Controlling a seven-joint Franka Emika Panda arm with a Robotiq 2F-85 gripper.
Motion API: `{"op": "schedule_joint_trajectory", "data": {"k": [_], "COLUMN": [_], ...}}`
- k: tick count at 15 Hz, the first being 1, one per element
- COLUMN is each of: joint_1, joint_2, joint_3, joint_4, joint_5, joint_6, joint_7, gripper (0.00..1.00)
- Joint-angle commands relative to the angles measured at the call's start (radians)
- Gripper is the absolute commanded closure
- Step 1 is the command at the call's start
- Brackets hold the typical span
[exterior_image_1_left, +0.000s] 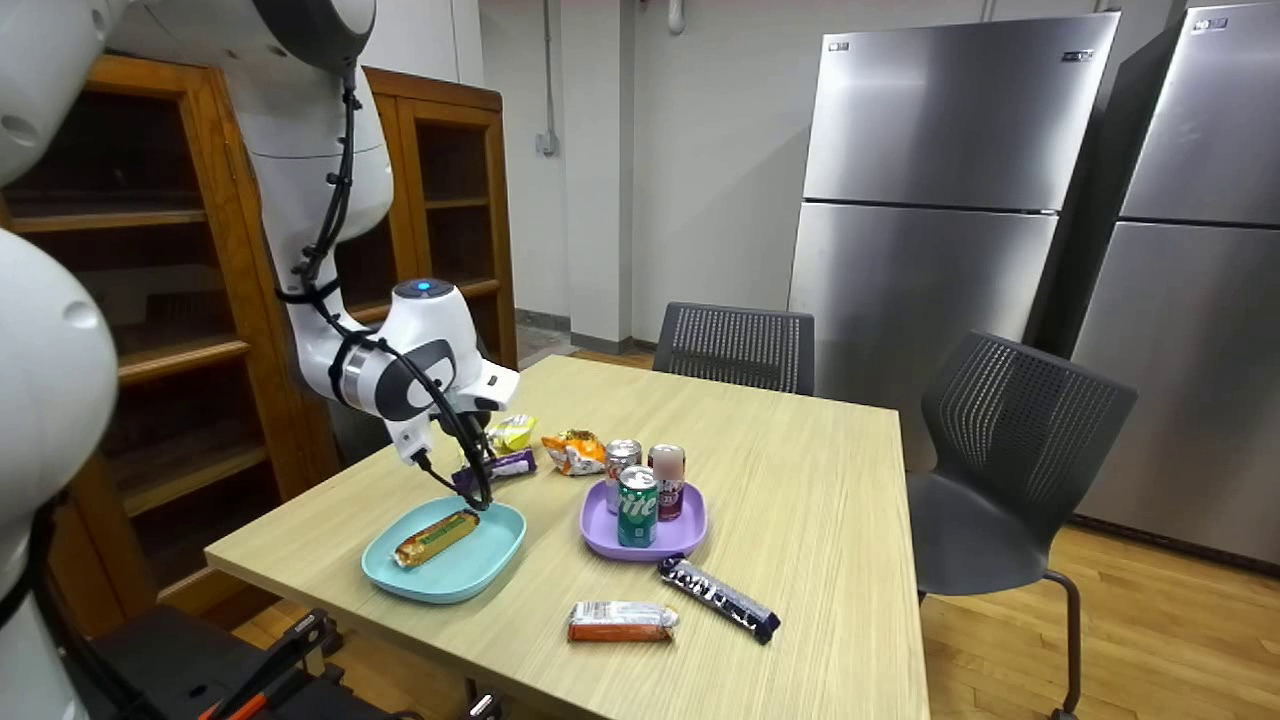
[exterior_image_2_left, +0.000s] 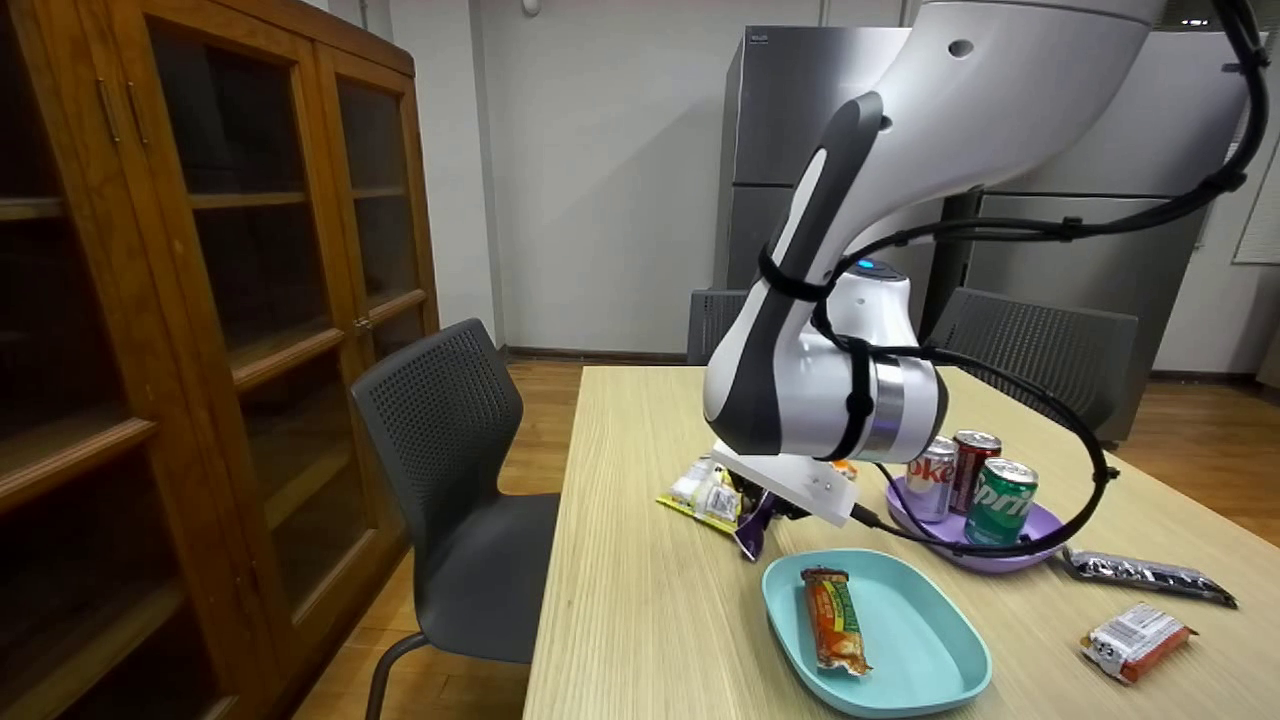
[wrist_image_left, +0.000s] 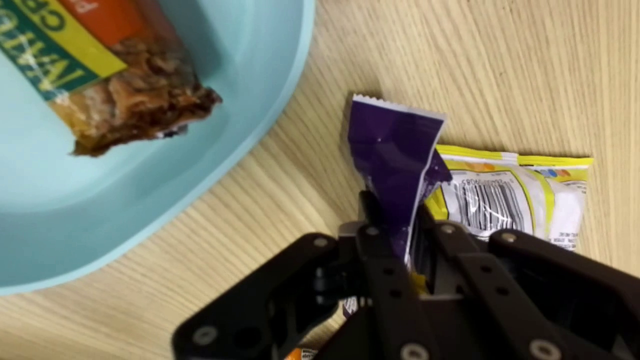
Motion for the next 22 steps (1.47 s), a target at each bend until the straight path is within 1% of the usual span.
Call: {"op": "schedule_joint_trajectory", "data": {"k": [1,7,15,19,22], "joint_1": [-0.020,-0.022,0.000,0.052,0.136], "joint_2": [-0.086,-0.177,-0.314,-0.365,-0.383], "joint_3": [0.023,0.042,0.022,-0.026,-0.116], "joint_4": [-0.072,-0.177,-0.358,-0.440,-0.485], "joint_5": [-0.013,-0.009,-0.010,-0.022,-0.036], "joint_6": [-0.005,0.011,0.012,0.003,-0.005], "joint_7": [-0.040,-0.046,-0.045,-0.070,-0.095], "gripper": [0.96,0.96,0.96,0.96,0.96]}}
